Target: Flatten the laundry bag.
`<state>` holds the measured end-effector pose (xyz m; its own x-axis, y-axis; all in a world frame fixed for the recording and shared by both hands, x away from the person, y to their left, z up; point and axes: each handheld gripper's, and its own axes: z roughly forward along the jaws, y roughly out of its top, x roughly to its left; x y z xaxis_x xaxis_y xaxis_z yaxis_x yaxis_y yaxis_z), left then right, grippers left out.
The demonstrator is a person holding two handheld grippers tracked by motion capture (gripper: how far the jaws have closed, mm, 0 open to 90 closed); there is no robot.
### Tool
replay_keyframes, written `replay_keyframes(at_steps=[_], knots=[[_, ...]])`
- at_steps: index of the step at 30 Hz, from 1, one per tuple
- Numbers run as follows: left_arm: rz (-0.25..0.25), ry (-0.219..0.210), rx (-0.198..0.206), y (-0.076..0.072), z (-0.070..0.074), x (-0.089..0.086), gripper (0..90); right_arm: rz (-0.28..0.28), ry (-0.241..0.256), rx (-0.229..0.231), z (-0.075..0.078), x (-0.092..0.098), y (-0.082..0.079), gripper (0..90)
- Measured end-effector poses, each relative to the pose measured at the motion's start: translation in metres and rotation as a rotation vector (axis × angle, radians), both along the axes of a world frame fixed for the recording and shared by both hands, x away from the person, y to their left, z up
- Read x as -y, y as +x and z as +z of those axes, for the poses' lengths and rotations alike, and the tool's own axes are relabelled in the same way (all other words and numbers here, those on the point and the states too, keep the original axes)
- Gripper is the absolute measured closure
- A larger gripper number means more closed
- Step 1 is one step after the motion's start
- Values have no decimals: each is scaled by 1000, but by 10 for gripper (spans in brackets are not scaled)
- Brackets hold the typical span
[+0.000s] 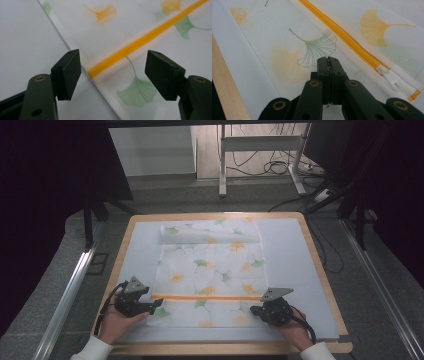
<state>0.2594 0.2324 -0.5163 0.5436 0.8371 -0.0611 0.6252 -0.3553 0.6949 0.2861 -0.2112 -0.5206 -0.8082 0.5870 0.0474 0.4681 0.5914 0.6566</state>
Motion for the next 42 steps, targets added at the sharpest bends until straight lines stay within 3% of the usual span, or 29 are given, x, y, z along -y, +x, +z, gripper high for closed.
replay_keyframes(at_steps=[5,8,13,18,23,30,36,42], knots=[[47,18,-41,-12,-7,2,276,-2,-3,2,0,0,0,879],[48,27,-70,-14,-12,4,288,1,0,2,0,0,0,878],[63,55,-108,-13,-18,8,365,0,-2,4,0,0,0,872],[87,61,-109,-12,-19,9,422,1,-1,2,0,0,0,871],[59,49,-89,-15,-19,14,626,2,-4,0,0,-1,0,884],[22,26,-93,-14,-18,15,867,0,-3,1,0,-1,0,886],[-9,-55,-153,-18,-18,6,882,3,-1,-1,1,0,-1,883],[-29,-70,-160,-30,-17,3,883,0,32,19,8,4,-3,887]])
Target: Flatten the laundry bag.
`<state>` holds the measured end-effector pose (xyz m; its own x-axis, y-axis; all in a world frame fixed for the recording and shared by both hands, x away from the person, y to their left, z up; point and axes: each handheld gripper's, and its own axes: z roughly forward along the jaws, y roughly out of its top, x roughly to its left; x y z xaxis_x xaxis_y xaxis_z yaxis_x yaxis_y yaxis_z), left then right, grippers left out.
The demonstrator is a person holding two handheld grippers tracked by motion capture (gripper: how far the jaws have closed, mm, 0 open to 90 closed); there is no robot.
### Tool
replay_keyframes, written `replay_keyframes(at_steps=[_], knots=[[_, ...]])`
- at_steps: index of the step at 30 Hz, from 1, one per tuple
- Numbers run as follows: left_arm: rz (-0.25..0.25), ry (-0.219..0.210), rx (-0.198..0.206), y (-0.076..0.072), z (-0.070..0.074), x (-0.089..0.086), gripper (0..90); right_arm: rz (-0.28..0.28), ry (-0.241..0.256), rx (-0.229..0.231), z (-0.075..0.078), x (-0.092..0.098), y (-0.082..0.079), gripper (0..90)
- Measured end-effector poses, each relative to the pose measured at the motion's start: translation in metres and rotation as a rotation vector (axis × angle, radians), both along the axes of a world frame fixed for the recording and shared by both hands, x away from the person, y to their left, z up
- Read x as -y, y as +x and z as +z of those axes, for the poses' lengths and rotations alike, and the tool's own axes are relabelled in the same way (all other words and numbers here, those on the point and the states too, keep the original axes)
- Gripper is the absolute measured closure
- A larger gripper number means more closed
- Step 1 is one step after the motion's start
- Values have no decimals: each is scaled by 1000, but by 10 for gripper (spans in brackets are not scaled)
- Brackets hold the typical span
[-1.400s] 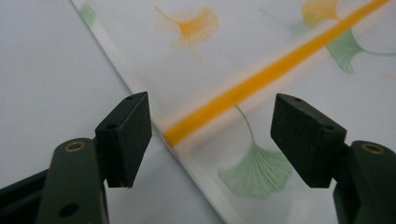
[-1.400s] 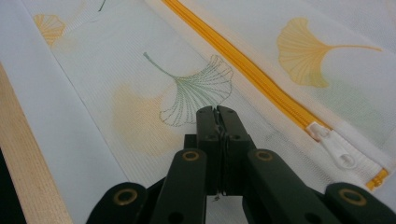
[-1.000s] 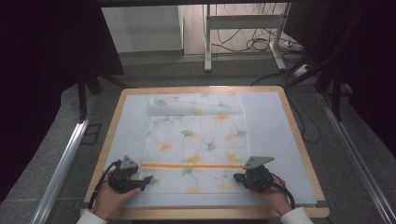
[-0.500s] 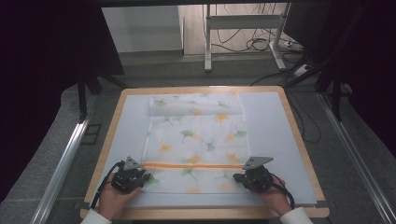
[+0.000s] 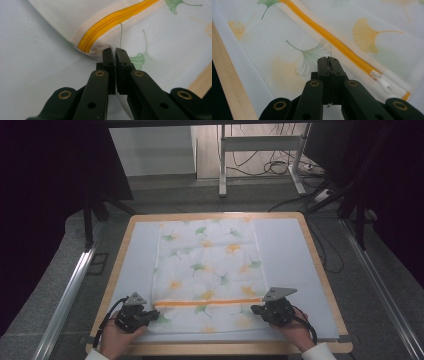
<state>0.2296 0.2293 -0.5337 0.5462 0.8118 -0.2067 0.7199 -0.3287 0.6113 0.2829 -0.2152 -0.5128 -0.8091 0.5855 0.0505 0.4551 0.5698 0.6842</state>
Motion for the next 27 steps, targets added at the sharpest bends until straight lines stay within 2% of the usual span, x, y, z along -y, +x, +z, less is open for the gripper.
replay_keyframes(at_steps=[10,14,16,17,18,19,22,27], knots=[[31,-11,-4,-2,-2,-13,874,-13,5,3,1,3,1,889],[64,10,17,-2,-2,-14,793,-15,4,4,1,4,1,890],[71,33,49,-2,0,-15,655,-14,3,6,1,4,1,889],[79,47,70,-2,2,-15,556,-15,3,6,1,3,1,890],[92,69,104,-2,6,-15,491,-15,4,4,2,3,2,890],[96,70,130,-2,10,-14,416,-16,5,3,2,2,2,890],[97,75,187,0,22,-11,328,-11,7,5,2,1,4,890],[83,67,271,8,41,2,277,-13,16,3,3,4,5,893]])
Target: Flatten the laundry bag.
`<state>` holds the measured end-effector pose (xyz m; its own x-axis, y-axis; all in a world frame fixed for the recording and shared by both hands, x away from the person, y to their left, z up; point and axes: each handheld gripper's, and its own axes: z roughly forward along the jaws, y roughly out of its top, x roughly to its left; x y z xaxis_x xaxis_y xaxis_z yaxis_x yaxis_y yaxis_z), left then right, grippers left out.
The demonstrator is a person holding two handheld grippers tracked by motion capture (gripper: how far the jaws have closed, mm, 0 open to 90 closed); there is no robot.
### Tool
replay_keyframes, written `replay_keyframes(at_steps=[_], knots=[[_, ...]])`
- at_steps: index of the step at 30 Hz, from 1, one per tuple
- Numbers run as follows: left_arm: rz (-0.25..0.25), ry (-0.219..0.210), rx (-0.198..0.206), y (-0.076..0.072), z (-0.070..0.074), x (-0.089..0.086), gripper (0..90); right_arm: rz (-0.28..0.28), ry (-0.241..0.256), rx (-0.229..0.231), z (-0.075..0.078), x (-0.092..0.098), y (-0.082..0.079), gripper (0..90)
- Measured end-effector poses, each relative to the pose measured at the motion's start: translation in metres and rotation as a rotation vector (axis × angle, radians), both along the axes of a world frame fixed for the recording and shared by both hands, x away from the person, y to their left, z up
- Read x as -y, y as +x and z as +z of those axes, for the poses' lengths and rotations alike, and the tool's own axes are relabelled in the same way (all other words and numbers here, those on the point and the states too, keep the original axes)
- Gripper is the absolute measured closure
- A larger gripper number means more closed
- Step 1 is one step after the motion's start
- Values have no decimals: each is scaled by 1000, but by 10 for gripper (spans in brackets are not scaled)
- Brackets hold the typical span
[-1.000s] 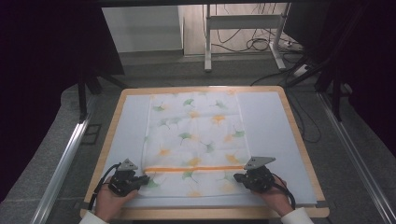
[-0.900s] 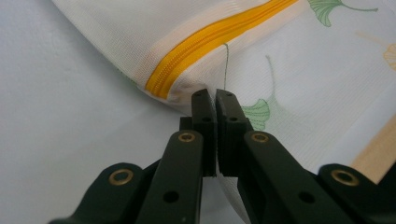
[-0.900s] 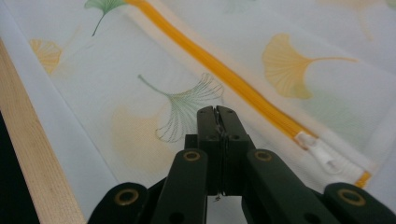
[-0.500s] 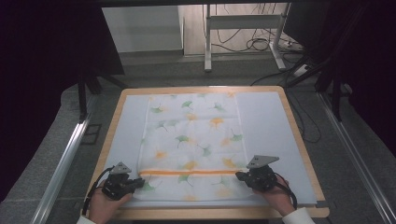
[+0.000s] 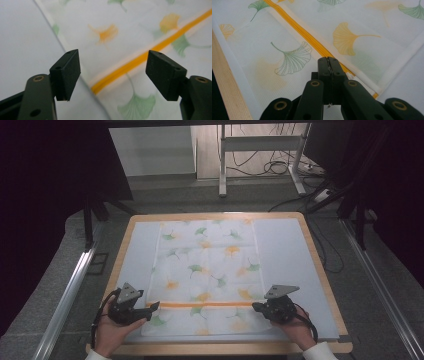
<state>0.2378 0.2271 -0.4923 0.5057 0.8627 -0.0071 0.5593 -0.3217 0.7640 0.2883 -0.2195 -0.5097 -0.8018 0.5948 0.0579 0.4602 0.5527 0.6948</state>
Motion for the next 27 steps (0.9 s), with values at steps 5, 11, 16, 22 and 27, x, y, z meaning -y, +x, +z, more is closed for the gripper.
replay_keyframes(at_steps=[5,11,16,22,27], knots=[[-29,-14,41,12,15,19,266,-5,17,-5,1,4,2,892],[-67,0,61,22,22,38,262,-3,18,-2,1,5,0,893],[-109,-12,55,30,25,52,263,-11,20,-7,1,5,0,893],[-165,-29,53,33,29,64,265,-23,20,-2,2,7,-5,893],[-173,-43,38,32,32,70,263,-31,21,4,4,12,-17,893]])
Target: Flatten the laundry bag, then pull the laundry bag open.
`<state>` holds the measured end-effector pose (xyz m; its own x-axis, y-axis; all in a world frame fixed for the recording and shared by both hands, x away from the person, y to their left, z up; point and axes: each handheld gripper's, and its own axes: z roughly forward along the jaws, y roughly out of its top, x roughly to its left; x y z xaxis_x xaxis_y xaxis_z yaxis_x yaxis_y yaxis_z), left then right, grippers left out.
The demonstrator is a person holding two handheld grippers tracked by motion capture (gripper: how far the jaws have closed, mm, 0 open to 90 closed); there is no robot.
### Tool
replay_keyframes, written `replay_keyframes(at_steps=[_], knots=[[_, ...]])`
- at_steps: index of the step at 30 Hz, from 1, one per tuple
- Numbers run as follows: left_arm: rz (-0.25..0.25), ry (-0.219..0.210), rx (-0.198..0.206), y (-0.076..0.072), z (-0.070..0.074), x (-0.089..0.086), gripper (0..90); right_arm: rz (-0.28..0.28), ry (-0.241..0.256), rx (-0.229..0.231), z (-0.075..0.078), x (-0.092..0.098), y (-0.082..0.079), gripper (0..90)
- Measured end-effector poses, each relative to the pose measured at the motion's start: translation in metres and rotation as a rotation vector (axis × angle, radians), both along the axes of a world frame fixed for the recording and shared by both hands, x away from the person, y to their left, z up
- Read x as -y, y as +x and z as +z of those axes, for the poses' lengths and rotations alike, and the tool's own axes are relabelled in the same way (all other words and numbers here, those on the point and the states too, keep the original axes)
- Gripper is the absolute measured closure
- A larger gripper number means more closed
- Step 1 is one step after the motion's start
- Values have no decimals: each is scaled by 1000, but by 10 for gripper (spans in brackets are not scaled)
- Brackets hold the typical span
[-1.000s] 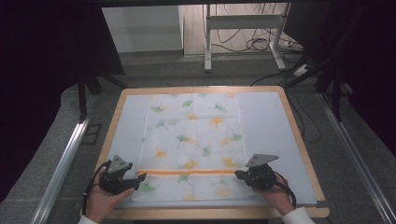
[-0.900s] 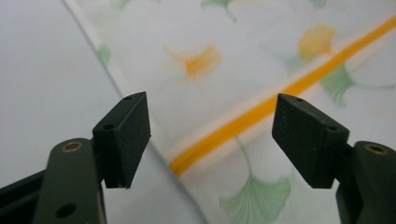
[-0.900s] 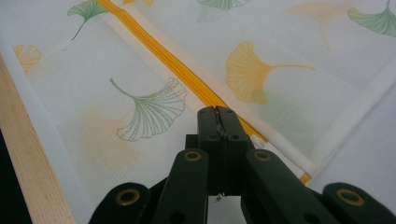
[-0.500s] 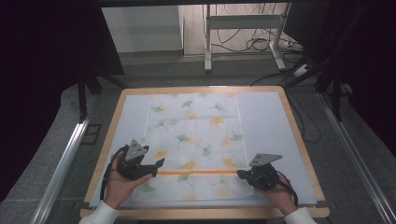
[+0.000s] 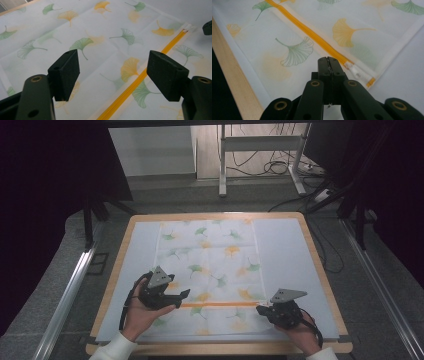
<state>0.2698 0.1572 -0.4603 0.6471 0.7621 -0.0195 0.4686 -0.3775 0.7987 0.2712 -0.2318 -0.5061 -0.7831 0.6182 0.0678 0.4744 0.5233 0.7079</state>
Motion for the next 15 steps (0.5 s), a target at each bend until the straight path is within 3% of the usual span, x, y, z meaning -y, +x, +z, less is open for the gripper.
replay_keyframes(at_steps=[4,15], knots=[[-21,0,-7,3,1,6,259,-9,-7,3,-1,7,-11,893],[-87,30,-24,14,-4,35,256,-23,-22,0,-4,10,-19,893]])
